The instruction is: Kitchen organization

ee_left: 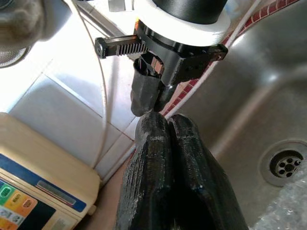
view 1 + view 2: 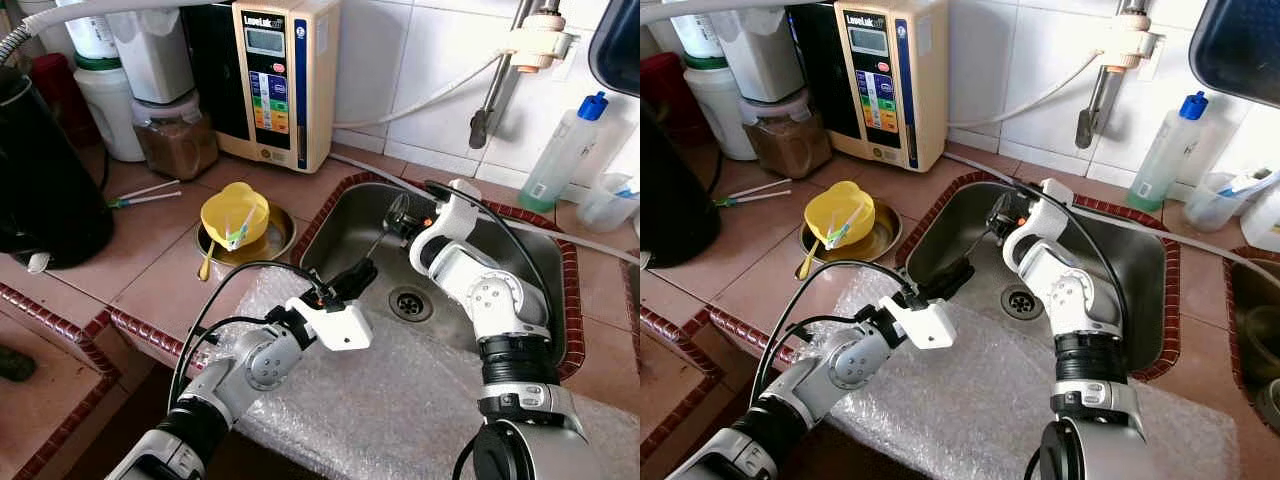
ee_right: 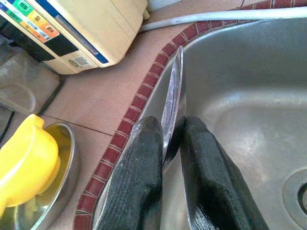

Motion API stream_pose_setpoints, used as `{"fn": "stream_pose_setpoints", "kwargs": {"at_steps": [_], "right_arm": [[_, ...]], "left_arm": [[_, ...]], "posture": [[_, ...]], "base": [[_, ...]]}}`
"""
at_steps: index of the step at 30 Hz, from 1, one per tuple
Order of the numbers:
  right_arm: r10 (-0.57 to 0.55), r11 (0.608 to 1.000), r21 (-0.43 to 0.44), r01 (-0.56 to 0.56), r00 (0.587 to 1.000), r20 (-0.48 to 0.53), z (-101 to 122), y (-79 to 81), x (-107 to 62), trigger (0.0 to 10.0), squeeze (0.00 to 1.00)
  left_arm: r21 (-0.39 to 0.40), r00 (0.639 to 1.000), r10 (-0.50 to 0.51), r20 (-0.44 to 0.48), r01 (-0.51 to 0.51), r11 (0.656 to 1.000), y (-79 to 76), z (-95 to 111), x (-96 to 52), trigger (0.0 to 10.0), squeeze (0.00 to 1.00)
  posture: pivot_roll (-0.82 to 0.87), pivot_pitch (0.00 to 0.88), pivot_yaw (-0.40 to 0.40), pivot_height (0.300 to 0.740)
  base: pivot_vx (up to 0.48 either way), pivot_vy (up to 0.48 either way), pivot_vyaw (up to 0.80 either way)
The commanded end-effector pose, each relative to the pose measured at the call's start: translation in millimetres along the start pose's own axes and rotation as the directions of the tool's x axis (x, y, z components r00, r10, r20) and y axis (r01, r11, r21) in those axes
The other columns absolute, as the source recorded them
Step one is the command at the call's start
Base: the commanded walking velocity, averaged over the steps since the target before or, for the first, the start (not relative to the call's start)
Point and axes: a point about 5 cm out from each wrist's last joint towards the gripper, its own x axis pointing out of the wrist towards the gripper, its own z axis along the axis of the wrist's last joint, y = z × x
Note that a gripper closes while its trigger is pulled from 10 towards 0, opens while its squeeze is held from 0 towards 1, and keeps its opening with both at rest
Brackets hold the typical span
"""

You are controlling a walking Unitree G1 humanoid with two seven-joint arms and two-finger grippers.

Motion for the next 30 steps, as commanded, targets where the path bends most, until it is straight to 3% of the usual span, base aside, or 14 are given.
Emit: {"fn": "stream_pose_setpoints", "kwargs": {"at_steps": [1,5,6,7,8,21,25,30], "right_arm": [[-0.085,0.996,-0.011,0.085,0.995,-0.055,-11,-17.5,-1.8,0.0,0.0],[-0.073,0.997,-0.015,0.072,0.996,-0.047,-10,-14.7,-1.5,0.0,0.0],[-0.072,0.997,-0.015,0.071,0.996,-0.045,-10,-14.6,-1.5,0.0,0.0],[-0.072,0.997,-0.015,0.071,0.996,-0.043,-10,-14.6,-1.6,0.0,0.0],[-0.072,0.997,-0.017,0.071,0.997,-0.042,-9,-14.7,-1.6,0.0,0.0],[-0.133,0.988,-0.077,0.135,0.991,0.03,-4,-20.8,-0.7,0.0,0.0],[-0.178,0.963,-0.192,0.189,0.981,0.075,-1,-26.6,-0.5,0.0,0.0],[-0.218,0.938,-0.248,0.243,0.968,0.123,2,-35.2,-1.8,0.0,0.0]], "left_arm": [[0.017,0.99,0.135,0.05,-0.136,0.991,26.7,5,6.2,10.0,0.0],[-0.015,0.989,0.14,0.042,-0.14,0.99,26.4,4,6.0,10.0,0.0],[-0.02,0.989,0.143,0.041,-0.142,0.99,26.7,3,5.9,10.0,0.41],[-0.024,0.988,0.147,0.04,-0.146,0.989,27.1,3,5.6,10.0,0.63],[-0.048,0.986,0.161,0.041,-0.159,0.986,28.4,3,4.9,10.0,1.0],[-0.058,0.981,0.178,0.078,-0.174,0.983,36.2,6,3.1,10.0,1.0],[-0.126,0.981,0.166,0.103,-0.153,0.98,38.6,11,2.4,10.0,1.0],[-0.168,0.981,0.158,0.117,-0.137,0.976,38.5,15,-0.5,10.0,1.0]], "posture": [[-0.03,0.0,-0.009,0.74],[-0.03,0.0,-0.009,0.74],[-0.02,0.0,-0.009,0.74],[-0.02,0.0,-0.009,0.74],[-0.02,0.0,-0.009,0.74],[0.0,0.0,-0.012,0.74],[0.01,0.0,-0.012,0.74],[0.01,0.0,-0.013,0.74]], "base": [[0.0,0.0,0.0],[0.0,0.0,0.0],[0.0,0.0,0.0],[0.0,0.0,0.0],[0.0,0.0,0.0],[0.0,0.0,0.0],[0.0,0.0,0.0],[0.0,0.0,0.0]]}}
